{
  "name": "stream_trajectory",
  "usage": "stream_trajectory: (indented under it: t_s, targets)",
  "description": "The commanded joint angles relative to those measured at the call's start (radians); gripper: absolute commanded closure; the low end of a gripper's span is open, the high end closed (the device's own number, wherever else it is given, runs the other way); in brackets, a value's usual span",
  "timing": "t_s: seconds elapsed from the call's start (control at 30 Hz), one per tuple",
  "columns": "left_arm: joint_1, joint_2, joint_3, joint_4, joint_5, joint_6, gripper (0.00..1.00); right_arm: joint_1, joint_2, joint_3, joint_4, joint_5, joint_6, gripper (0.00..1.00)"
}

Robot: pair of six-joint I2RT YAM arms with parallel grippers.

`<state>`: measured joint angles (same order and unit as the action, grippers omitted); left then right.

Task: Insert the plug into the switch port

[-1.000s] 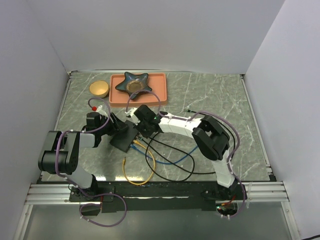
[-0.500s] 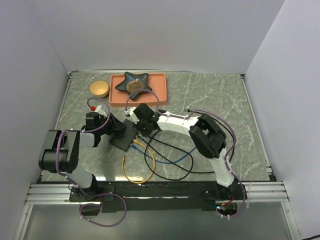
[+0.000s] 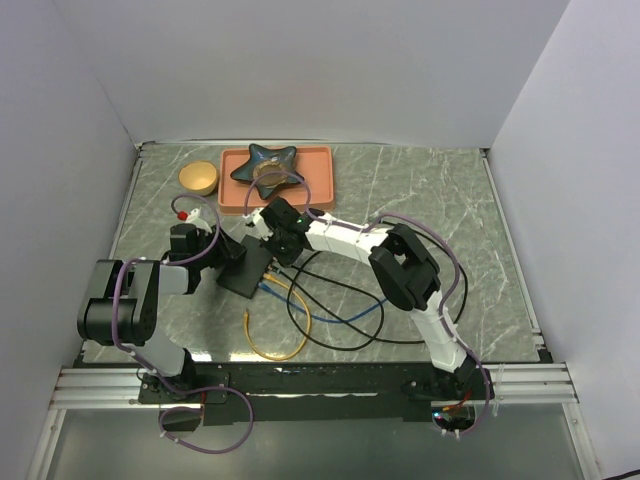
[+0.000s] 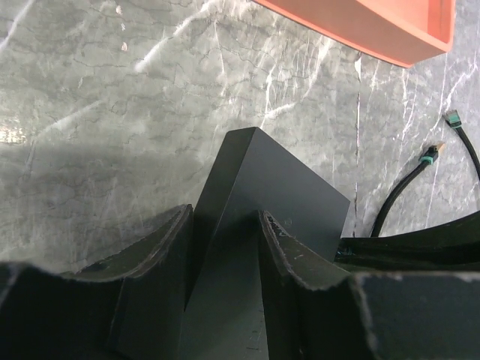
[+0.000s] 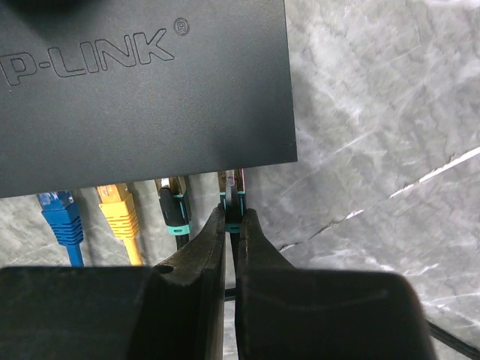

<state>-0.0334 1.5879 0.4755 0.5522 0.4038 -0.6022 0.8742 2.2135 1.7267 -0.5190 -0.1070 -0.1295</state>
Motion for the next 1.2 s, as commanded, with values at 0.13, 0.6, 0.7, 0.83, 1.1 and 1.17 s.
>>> stream_trajectory:
  t_s: [0.13,0.6,0.7,0.83,1.1,1.17]
  targets:
    - [-0.077,-0.002,0.008,-0.028,0.276,-0.057,0.59,0.020,0.012,0.155,0.363,-0.137,-0.013,1.00]
    - [-0.163,-0.023,0.058,-0.092,0.254,-0.019,0.59,0.020,0.032,0.220,0.372,-0.168,-0.058,1.00]
    - [-0.169,-0.029,0.060,-0.092,0.263,-0.007,0.59,0.017,0.040,0.238,0.381,-0.172,-0.055,1.00]
    - [-0.175,-0.032,0.063,-0.106,0.271,0.007,0.59,0.019,0.054,0.280,0.376,-0.203,-0.045,1.00]
    - [-0.175,-0.060,0.068,-0.159,0.204,0.024,0.55,0.019,0.011,0.187,0.376,-0.140,-0.030,0.92]
    - [-0.175,-0.075,0.069,-0.181,0.166,0.022,0.52,0.017,-0.015,0.145,0.386,-0.090,-0.027,0.92]
